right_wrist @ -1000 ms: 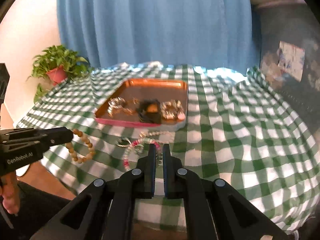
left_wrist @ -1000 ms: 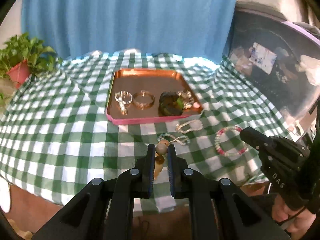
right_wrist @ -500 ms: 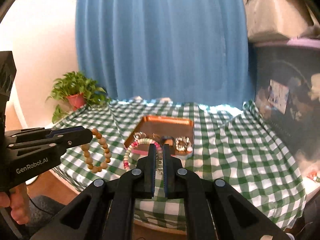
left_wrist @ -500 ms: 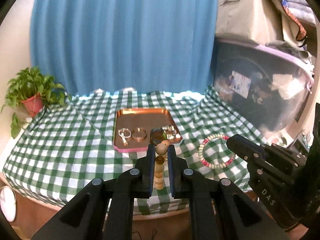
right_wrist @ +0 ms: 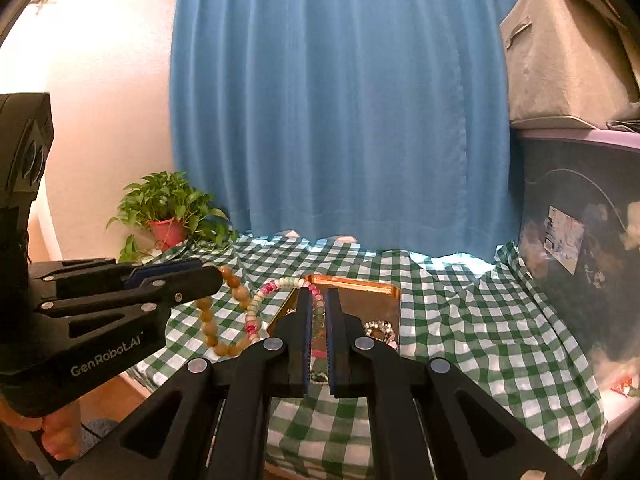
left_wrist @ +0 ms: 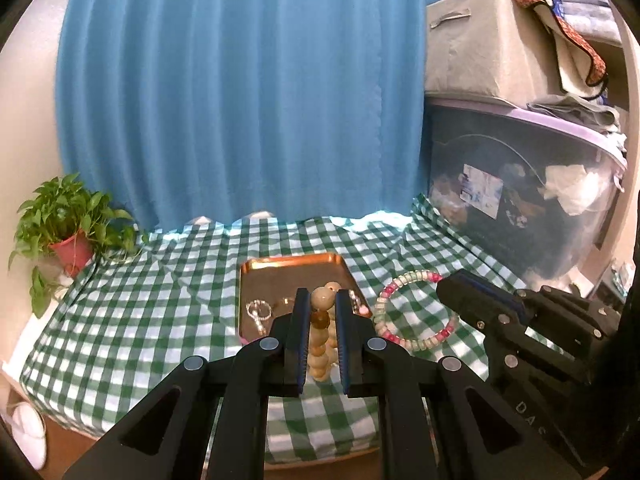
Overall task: Organize jewelry
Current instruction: 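Carry the wooden bead bracelet with the left tool while the right tool carries the pink-white bracelet to the tray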
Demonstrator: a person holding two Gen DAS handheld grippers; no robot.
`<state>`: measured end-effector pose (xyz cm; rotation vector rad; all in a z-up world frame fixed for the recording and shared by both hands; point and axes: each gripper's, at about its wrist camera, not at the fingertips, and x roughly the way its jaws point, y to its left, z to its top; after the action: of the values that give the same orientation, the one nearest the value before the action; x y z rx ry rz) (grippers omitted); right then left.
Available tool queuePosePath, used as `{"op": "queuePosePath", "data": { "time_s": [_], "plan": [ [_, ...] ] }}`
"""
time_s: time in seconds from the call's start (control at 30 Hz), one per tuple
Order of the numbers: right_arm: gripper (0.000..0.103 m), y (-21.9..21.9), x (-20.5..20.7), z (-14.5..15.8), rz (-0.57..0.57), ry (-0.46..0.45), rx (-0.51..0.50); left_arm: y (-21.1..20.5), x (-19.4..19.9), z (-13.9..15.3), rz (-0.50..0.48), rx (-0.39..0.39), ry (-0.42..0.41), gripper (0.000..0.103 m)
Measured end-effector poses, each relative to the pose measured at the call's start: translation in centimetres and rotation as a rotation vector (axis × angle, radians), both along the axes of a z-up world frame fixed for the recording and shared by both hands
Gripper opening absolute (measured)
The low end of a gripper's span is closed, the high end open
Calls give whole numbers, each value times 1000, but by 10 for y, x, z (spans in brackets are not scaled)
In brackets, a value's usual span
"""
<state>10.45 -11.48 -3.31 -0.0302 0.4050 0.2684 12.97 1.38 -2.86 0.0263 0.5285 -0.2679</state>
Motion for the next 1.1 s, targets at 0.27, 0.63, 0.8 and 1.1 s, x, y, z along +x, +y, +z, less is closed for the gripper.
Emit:
{"op": "queuePosePath", "data": {
  "time_s": [0.27,0.63,0.8,1.1],
  "plan": [
    [5,0,44,-12,2,23,10,8,51,-18,13,-9,23,12],
    [5,1,105,-45,16,55,21,13,120,-61,15,-25,58,12],
    [5,-4,133,-61,10,61,-9,14,146,-75,12,-44,59,12],
    [5,-14,174,-69,19,44,-45,32,192,-62,-4,-109,20,12]
  ]
}}
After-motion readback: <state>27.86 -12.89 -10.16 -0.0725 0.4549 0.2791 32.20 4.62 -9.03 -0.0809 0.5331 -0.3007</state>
